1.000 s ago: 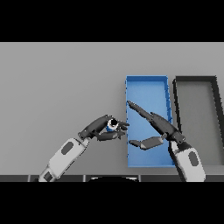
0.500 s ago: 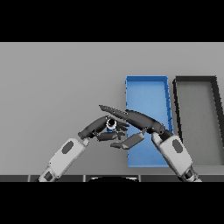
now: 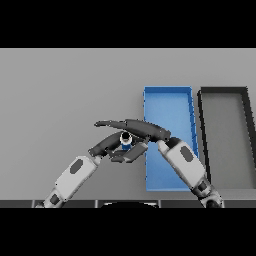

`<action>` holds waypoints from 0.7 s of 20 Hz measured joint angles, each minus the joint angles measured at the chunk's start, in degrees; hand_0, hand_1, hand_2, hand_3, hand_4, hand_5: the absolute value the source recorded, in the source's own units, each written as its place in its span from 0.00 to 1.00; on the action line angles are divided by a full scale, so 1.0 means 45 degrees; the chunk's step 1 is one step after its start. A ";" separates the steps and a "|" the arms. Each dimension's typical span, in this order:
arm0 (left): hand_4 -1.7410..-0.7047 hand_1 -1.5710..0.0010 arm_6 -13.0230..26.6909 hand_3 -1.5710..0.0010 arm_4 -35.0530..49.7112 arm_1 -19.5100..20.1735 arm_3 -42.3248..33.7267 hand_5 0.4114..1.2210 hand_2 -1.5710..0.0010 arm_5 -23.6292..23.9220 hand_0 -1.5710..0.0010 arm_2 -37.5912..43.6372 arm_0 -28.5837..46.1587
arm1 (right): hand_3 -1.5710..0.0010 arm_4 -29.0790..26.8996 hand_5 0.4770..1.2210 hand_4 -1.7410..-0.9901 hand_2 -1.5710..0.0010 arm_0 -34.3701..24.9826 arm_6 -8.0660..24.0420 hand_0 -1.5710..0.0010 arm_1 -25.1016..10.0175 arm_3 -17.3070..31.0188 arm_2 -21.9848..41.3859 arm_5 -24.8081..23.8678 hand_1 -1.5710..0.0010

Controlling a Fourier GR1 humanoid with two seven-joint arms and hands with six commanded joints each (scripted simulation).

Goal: Pick up the blue pipe and place it into the blue bin.

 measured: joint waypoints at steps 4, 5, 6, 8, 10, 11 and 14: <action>0.08 0.36 0.0435 0.60 -0.1247 0.0464 -0.0259 0.96 0.37 0.0565 0.34 -0.0373 0.0032 | 0.47 -0.0390 0.17 0.27 0.35 -0.0089 0.0066 0.36 0.0176 0.0102 0.0276 0.0385 0.35; 0.06 0.29 0.0294 0.63 -0.1039 0.0204 -0.0211 0.97 0.30 0.0656 0.28 -0.0285 0.0114 | 0.38 -0.0653 0.23 0.30 0.28 -0.0075 0.0268 0.28 0.0249 0.0259 0.0207 0.0339 0.28; 0.05 0.23 0.0197 0.67 -0.0610 0.0057 -0.0235 0.98 0.24 0.0554 0.22 -0.0159 0.0271 | 0.30 -0.0736 0.31 0.33 0.22 -0.0101 0.0415 0.23 0.0408 0.0377 0.0233 0.0217 0.22; 0.03 0.15 -0.0073 0.66 -0.0177 -0.0155 -0.0195 0.99 0.15 0.0485 0.14 0.0033 0.0300 | 0.19 -0.0841 0.56 0.37 0.14 0.0037 0.0113 0.15 0.0609 0.0192 0.0234 -0.0045 0.14; 0.02 0.09 -0.0126 0.63 -0.0122 -0.0165 -0.0120 0.99 0.10 0.0475 0.09 0.0046 0.0302 | 0.12 -0.0281 0.72 0.38 0.09 0.0161 -0.0444 0.09 0.0585 0.0161 0.0211 -0.0004 0.09; 0.02 0.08 -0.0194 0.62 -0.0147 -0.0153 -0.0127 0.99 0.08 0.0504 0.07 -0.0015 0.0190 | 0.10 -0.0059 0.77 0.38 0.07 0.0117 -0.0500 0.07 0.0684 0.0092 0.0258 -0.0029 0.07; 0.01 0.09 -0.0232 0.68 -0.0413 0.0219 -0.0043 1.00 0.04 0.0601 0.04 -0.0136 0.0044 | 0.05 0.0534 0.88 0.36 0.04 0.0415 -0.1343 0.04 0.0648 0.0097 0.0246 0.0267 0.04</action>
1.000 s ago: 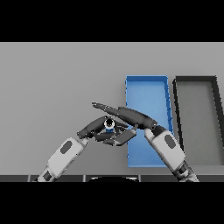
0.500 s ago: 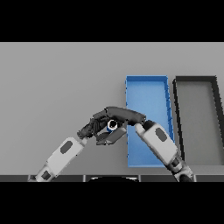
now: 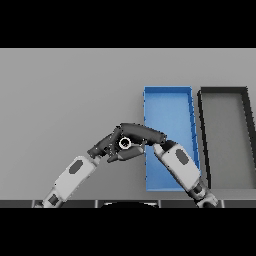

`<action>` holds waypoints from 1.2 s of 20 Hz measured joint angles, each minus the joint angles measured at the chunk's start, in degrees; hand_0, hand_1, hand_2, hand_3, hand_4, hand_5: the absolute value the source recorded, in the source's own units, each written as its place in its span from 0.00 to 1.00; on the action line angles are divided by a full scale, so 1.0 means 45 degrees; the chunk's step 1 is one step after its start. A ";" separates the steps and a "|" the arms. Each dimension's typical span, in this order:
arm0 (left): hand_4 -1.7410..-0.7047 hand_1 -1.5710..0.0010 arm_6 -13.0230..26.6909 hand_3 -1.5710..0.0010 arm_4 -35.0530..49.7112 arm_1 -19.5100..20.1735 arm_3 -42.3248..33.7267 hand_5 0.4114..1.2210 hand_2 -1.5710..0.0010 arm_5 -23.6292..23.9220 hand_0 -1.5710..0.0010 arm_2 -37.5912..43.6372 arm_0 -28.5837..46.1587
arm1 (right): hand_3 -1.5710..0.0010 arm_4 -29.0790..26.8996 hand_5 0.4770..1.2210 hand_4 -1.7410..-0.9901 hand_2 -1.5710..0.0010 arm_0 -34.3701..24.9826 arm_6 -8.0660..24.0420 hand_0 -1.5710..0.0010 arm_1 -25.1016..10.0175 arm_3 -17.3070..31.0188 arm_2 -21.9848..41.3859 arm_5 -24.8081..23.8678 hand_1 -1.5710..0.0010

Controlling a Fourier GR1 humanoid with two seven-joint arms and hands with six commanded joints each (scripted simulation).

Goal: Pick up the blue pipe and place it into the blue bin.

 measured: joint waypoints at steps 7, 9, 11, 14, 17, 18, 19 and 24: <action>0.54 0.67 0.0225 0.86 -0.0383 0.0275 0.0127 0.99 0.67 -0.0837 0.60 -0.0269 -0.0401 | 0.01 -0.0048 0.98 0.35 0.01 0.0285 0.0460 0.01 0.0521 -0.0373 -0.0165 0.0349 0.01; 0.67 0.79 0.0124 0.91 -0.0667 0.0411 -0.0007 0.87 0.79 -0.1196 0.74 -0.0298 -0.0180 | 0.01 -0.0025 0.98 0.34 0.01 0.0280 0.0841 0.01 0.0674 -0.0390 -0.0186 0.0396 0.01; 0.76 0.87 -0.0306 0.94 -0.1077 0.0491 0.0020 0.68 0.86 -0.1163 0.84 -0.0183 -0.0153 | 0.00 0.0017 0.99 0.34 0.00 0.0286 0.1040 0.00 0.0843 -0.0513 -0.0369 0.0450 0.00; 0.86 0.93 0.0423 0.97 -0.1173 0.0416 0.0209 0.47 0.93 -0.0792 0.92 -0.0092 -0.0164 | 0.00 0.0372 0.99 0.34 0.00 0.0545 0.0806 0.00 0.1226 -0.0456 -0.0460 0.0654 0.00; 0.88 0.96 0.0410 0.99 -0.1371 0.0372 0.0434 0.34 0.96 -0.0643 0.96 -0.0093 -0.0281 | 0.00 0.0609 1.00 0.34 0.00 0.0698 0.0903 0.00 0.1450 -0.0695 -0.0465 0.0612 0.00; 0.88 0.97 0.0604 0.99 -0.1236 0.0330 0.0399 0.31 0.97 -0.0596 0.97 -0.0011 -0.0301 | 0.00 0.0605 1.00 0.34 0.00 0.0578 0.0938 0.00 0.1512 -0.0603 -0.0617 0.0568 0.00; 0.87 0.98 0.0539 0.99 -0.1169 0.0346 0.0378 0.28 0.98 -0.0655 0.97 -0.0046 -0.0174 | 0.00 0.0619 1.00 0.34 0.00 0.0690 0.0771 0.00 0.1470 -0.0653 -0.0670 0.0668 0.00; 0.83 0.99 0.1644 1.00 -0.0669 0.0454 0.0037 0.22 0.99 -0.0375 0.99 0.0069 0.0282 | 0.00 -0.0085 1.00 0.33 0.00 0.0484 0.1611 0.00 0.1860 -0.0541 -0.1276 0.0588 0.00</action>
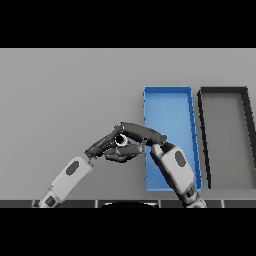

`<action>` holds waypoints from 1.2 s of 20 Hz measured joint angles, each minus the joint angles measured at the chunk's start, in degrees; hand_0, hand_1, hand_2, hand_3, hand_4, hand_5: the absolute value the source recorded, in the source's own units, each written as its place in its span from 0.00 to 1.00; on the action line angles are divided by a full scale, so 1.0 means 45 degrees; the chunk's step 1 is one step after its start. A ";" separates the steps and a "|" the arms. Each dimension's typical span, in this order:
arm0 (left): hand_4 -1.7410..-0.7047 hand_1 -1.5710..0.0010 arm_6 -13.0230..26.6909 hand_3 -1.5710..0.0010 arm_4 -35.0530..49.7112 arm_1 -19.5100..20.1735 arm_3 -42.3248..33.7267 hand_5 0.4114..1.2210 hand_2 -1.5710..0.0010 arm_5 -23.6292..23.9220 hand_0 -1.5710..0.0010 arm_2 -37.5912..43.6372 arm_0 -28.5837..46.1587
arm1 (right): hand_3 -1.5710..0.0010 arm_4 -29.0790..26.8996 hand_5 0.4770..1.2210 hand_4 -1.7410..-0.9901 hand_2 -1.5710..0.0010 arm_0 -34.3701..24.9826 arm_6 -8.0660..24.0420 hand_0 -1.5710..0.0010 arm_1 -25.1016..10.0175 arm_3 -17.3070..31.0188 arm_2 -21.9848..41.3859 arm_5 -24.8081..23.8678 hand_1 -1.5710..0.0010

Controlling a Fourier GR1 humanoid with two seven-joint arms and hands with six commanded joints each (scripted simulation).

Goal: Pick up the blue pipe and place it into the blue bin.

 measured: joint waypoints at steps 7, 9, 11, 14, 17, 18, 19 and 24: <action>0.85 1.00 0.0413 1.00 -0.0082 0.0065 -0.0132 0.13 1.00 0.0031 1.00 -0.0134 0.0110 | 0.00 -0.4891 1.00 0.33 0.00 -0.1664 0.2613 0.00 -0.0006 -0.0120 -0.1072 -0.1859 0.00; 0.85 1.00 0.0535 1.00 -0.0004 0.0043 -0.0157 0.11 1.00 -0.0032 1.00 -0.0139 0.0062 | 0.00 -0.5550 1.00 0.33 0.00 -0.2605 0.2597 0.00 -0.0745 -0.0257 -0.1091 -0.2889 0.00; 0.85 1.00 0.0426 1.00 -0.0117 0.0108 -0.0181 0.10 1.00 -0.0026 1.00 -0.0167 0.0062 | 0.00 -0.5727 1.00 0.33 0.00 -0.3815 0.2447 0.00 -0.0956 -0.0130 -0.1494 -0.3371 0.00; 0.84 1.00 0.0458 1.00 -0.0125 0.0055 -0.0002 0.09 1.00 -0.0019 1.00 -0.0115 -0.0020 | 0.00 -0.5864 1.00 0.33 0.00 -0.5523 0.1952 0.00 -0.1796 0.0836 -0.2595 -0.3296 0.00; 0.85 1.00 0.0356 1.00 -0.0111 0.0109 0.0063 0.09 1.00 -0.0104 1.00 -0.0089 -0.0024 | 0.00 -0.5083 1.00 0.32 0.00 -0.6579 0.1292 0.00 -0.2446 0.2085 -0.3656 -0.3974 0.00; 0.86 1.00 0.0307 1.00 -0.0001 0.0272 -0.0190 0.09 1.00 -0.0149 1.00 -0.0037 0.0043 | 0.00 -0.4691 1.00 0.32 0.00 -0.6797 0.1189 0.00 -0.2681 0.2511 -0.3900 -0.4096 0.00; 0.87 1.00 0.0601 1.00 -0.0072 0.0221 -0.0196 0.09 1.00 -0.0075 1.00 -0.0087 -0.0004 | 0.00 -0.4464 1.00 0.32 0.00 -0.6916 0.1161 0.00 -0.2938 0.2918 -0.4154 -0.4074 0.00; 0.88 1.00 0.0714 1.00 -0.0375 0.0341 -0.0513 0.07 1.00 0.0239 1.00 -0.0137 0.0151 | 0.00 -0.3135 1.00 0.32 0.00 -0.6223 0.1326 0.00 -0.3780 0.5069 -0.5326 -0.4273 0.00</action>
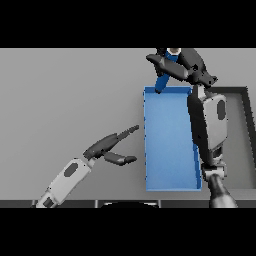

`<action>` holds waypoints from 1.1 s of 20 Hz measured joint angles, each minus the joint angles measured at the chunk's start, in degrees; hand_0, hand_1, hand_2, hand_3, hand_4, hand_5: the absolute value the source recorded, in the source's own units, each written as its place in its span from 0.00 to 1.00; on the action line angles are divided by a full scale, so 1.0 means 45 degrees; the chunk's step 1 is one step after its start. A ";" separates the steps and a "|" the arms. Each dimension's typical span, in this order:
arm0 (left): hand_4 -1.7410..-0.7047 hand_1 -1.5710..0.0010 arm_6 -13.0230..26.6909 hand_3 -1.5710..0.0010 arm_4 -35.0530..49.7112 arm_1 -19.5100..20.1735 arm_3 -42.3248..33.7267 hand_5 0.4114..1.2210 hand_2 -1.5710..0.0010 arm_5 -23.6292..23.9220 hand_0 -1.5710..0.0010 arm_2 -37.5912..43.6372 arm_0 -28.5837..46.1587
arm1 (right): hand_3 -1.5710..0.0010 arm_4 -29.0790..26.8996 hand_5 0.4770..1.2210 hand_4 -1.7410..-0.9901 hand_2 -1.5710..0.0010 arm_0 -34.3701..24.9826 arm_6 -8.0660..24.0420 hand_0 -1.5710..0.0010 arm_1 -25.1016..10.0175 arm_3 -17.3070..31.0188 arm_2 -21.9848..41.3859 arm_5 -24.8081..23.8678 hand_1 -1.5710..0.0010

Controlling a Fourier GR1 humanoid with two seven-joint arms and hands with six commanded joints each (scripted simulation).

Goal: Pick up the blue pipe and place it into the blue bin.

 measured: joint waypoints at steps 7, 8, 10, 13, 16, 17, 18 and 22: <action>0.88 1.00 -0.0088 1.00 0.0027 0.0217 -0.0076 0.07 1.00 -0.0059 1.00 0.0083 0.0094 | 0.00 0.1251 1.00 0.32 0.00 0.2569 0.0946 0.00 -0.0232 0.0699 -0.0717 -0.0368 0.00; 0.88 1.00 -0.0176 1.00 0.0035 0.0277 -0.0182 0.07 1.00 -0.0066 1.00 0.0054 0.0253 | 0.00 0.1408 1.00 0.32 0.00 0.3059 0.1226 0.00 -0.0147 0.0569 -0.0756 -0.0583 0.00; 0.88 1.00 -0.0113 1.00 0.0084 0.0328 -0.0139 0.07 1.00 -0.0098 1.00 0.0101 0.0266 | 0.00 0.1667 1.00 0.32 0.00 0.4147 0.1374 0.00 -0.0004 0.0404 -0.0583 -0.1069 0.00; 0.88 1.00 0.0099 1.00 0.0145 0.0257 -0.0172 0.07 1.00 -0.0130 1.00 0.0086 0.0119 | 0.31 0.1692 1.00 0.21 0.00 0.5058 0.1374 0.00 -0.0670 0.0766 0.0443 -0.2182 0.00; 0.88 1.00 -0.0048 1.00 -0.0102 0.0151 -0.0017 0.08 1.00 -0.0044 1.00 -0.0083 0.0280 | 0.46 0.1108 1.00 0.15 0.00 0.5861 0.1375 0.00 -0.1403 0.0949 0.2023 -0.2720 0.00; 0.88 1.00 -0.0143 1.00 -0.0074 0.0209 -0.0155 0.08 1.00 -0.0034 1.00 -0.0077 0.0363 | 0.56 0.0958 0.98 0.12 0.00 0.6205 0.1374 0.00 -0.1684 0.0992 0.2554 -0.2880 0.00; 0.88 1.00 0.0059 1.00 -0.0035 0.0208 -0.0135 0.08 1.00 -0.0048 1.00 -0.0038 0.0220 | 0.45 0.0666 0.96 0.16 0.00 0.6356 0.1375 0.00 -0.1956 0.1014 0.3183 -0.3121 0.00; 0.88 1.00 0.0332 1.00 -0.0019 0.0117 -0.0252 0.08 1.00 0.0035 1.00 -0.0091 0.0243 | 0.67 -0.2391 0.92 0.45 0.46 0.5950 0.1373 0.40 -0.3583 0.2424 0.6184 -0.5083 0.44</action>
